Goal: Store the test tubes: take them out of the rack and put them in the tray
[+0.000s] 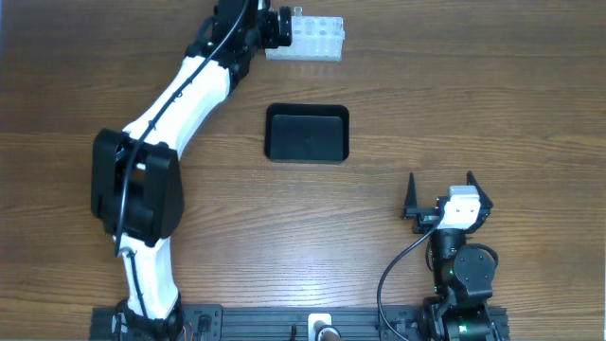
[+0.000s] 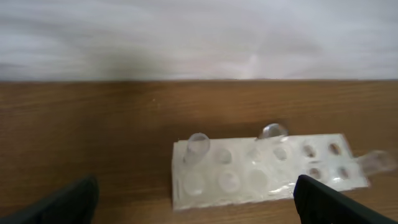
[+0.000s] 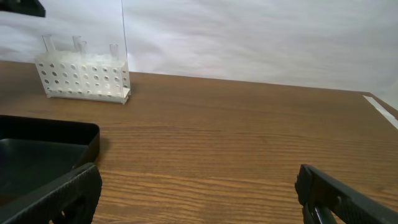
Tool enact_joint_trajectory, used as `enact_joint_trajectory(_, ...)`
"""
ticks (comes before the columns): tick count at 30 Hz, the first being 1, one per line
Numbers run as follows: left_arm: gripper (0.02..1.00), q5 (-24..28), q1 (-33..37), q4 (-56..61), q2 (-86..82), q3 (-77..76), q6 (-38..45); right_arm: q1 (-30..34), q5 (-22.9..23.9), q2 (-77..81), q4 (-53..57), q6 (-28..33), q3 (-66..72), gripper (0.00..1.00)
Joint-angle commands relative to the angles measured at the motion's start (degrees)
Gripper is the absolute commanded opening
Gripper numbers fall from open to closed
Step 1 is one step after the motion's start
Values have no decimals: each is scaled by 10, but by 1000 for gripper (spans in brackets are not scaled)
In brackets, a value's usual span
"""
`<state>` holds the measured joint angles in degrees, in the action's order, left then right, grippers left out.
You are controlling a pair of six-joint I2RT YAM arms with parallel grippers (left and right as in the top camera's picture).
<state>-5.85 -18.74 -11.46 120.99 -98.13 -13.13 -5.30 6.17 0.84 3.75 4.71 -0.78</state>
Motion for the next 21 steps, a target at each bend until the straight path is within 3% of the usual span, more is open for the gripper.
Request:
enact_joint_trajectory(1,996,-23,2,-23,49,-64,-9,-3,8,-5,-1,1,5,991)
enact_joint_trajectory(21,978,-64,2,-37,137,-156,-22,-3,8,-5,-1,1,5,993)
